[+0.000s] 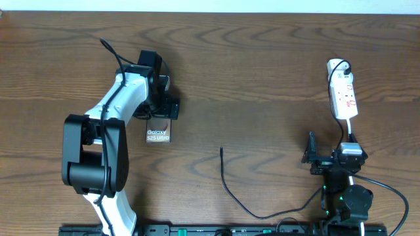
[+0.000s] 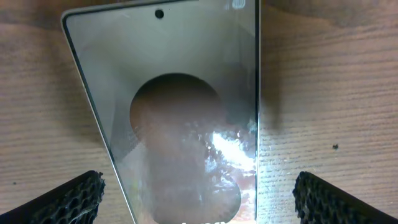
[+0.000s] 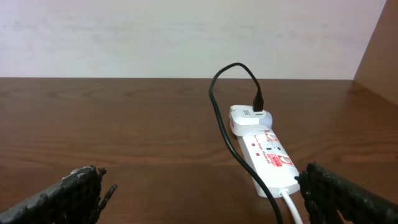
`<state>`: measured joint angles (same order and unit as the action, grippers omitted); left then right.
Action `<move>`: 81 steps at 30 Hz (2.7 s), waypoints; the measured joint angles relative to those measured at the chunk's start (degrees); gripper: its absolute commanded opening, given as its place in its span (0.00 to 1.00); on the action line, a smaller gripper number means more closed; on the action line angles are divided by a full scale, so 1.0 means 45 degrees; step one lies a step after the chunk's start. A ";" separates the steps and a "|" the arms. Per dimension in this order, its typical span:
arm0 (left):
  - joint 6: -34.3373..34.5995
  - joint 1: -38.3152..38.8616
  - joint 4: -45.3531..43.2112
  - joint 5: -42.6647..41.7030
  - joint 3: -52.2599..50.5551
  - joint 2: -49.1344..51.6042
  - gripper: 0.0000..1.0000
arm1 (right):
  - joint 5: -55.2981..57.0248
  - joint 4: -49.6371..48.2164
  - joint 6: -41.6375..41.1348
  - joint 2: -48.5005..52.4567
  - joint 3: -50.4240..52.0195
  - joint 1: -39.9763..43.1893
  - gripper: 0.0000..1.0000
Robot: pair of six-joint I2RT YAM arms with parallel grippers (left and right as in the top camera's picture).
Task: Plug charger to phone and switch on socket
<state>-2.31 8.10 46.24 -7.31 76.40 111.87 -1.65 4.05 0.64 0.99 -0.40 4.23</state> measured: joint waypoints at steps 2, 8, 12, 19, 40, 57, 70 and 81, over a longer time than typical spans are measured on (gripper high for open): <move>0.0000 0.0000 -0.0063 0.0000 0.0000 0.0000 0.98 | 0.0000 0.0000 -0.0005 0.0000 0.0000 0.0000 0.99; 0.0000 0.0000 -0.0102 0.0000 0.0000 0.0000 0.98 | -0.0005 0.0000 0.0000 0.0000 0.0000 0.0000 0.99; 0.0000 0.0000 -0.0112 0.0005 0.0000 0.0000 0.98 | -0.0005 0.0000 -0.0005 0.0000 0.0000 0.0000 0.99; 0.0000 0.0000 -0.0160 0.0039 0.0000 0.0296 0.98 | -0.0005 0.0000 0.0000 0.0000 0.0000 0.0000 0.99; 0.0029 0.0000 -0.0631 0.0525 -0.0267 0.0675 0.98 | -0.0005 0.0000 0.0000 0.0000 0.0000 0.0000 0.99; 0.0087 0.0000 -0.0811 0.0699 -0.0476 0.0568 0.98 | -0.0005 0.0000 0.0000 0.0000 0.0000 0.0000 0.99; 0.0185 0.0000 -0.1486 0.0675 -0.1107 0.0189 0.98 | -0.0005 0.0000 0.0000 0.0000 0.0000 0.0000 0.99; 0.0272 0.0000 -0.1671 0.0680 -0.1263 0.0097 0.98 | -0.0005 0.0000 0.0000 0.0000 0.0000 0.0000 0.99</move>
<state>-1.08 8.10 38.72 -4.25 70.72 112.31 -1.67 4.05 0.64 0.99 -0.40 4.23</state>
